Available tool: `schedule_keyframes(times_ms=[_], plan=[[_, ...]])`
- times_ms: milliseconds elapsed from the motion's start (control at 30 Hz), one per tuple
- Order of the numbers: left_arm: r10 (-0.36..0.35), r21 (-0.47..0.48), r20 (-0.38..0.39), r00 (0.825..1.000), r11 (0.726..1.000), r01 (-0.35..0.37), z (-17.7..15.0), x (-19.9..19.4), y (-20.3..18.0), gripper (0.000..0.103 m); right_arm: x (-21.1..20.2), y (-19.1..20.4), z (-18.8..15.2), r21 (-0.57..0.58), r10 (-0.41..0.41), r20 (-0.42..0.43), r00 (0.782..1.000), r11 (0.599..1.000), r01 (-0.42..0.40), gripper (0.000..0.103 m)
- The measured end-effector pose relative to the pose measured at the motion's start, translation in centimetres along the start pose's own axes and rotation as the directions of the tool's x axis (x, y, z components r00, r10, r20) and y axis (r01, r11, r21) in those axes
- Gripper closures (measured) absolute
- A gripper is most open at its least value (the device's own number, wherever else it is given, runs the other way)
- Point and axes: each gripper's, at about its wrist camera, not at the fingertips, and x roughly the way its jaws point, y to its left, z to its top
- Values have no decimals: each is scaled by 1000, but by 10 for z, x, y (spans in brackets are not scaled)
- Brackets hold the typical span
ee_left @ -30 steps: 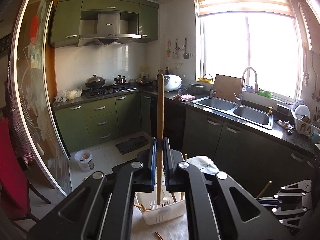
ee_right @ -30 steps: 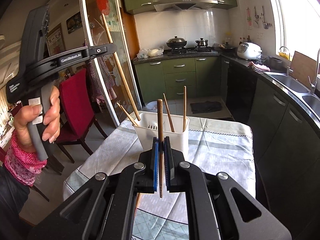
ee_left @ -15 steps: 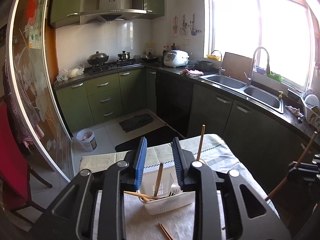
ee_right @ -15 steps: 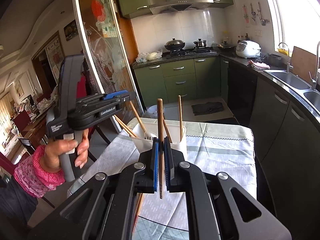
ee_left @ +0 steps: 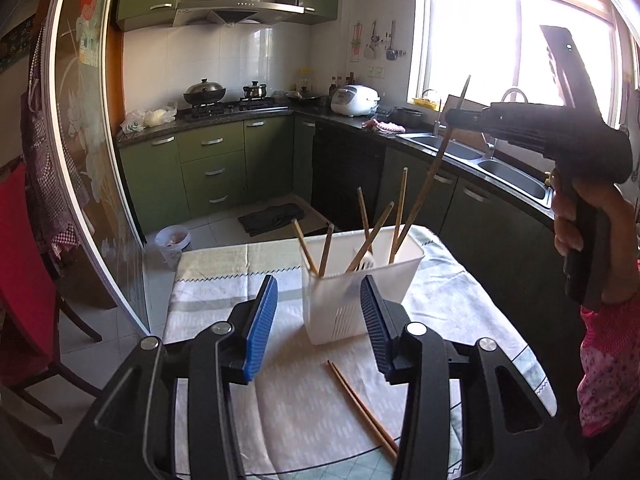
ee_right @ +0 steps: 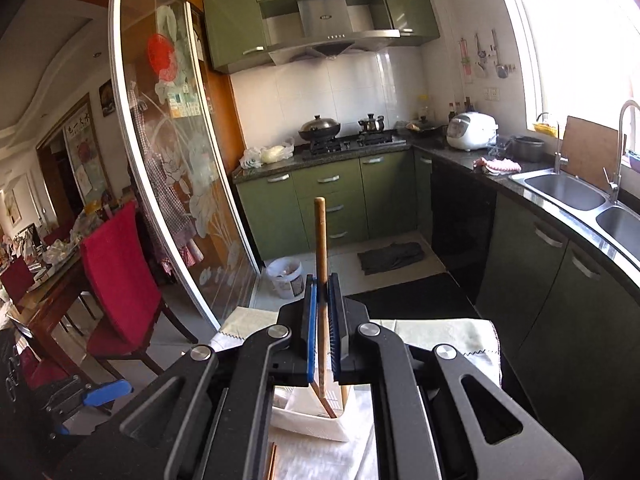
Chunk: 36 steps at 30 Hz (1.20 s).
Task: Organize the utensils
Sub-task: 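Grasp a wooden chopstick with the left gripper while the right gripper grasps the last chopstick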
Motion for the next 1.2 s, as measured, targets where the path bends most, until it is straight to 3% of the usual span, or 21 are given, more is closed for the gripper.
schedule_keyframes(times_ms=[133,267,400,500,633,800,1000,1200], plan=[[-2,-24,-87,996,1000,-1,-24,15,12,61,37,-2,-21,-11,-9,-88,996,1000,8,96],[-17,-73,-141,990,997,7,-35,30,21,61,46,-4,-32,-9,0,-107,994,1000,-1,91],[-27,-96,-174,984,995,10,-44,41,14,61,18,-6,-40,-3,20,-58,998,1000,-20,88],[-28,-107,-224,974,994,4,-51,59,4,61,-15,-11,-59,-2,45,-30,999,999,-45,81],[-2,-115,-334,943,993,-39,-66,94,-6,61,-43,-12,-102,-16,66,-59,996,998,-67,80],[24,-124,-489,872,988,-97,-91,140,-7,61,-54,-19,-165,4,97,-151,984,995,-98,78],[50,-133,-587,808,979,-157,-110,173,-6,65,-54,-36,-207,56,123,-209,970,992,-113,77],[42,-163,-587,808,972,-169,-106,177,-10,67,-60,-57,-216,94,131,-197,971,989,-114,77]])
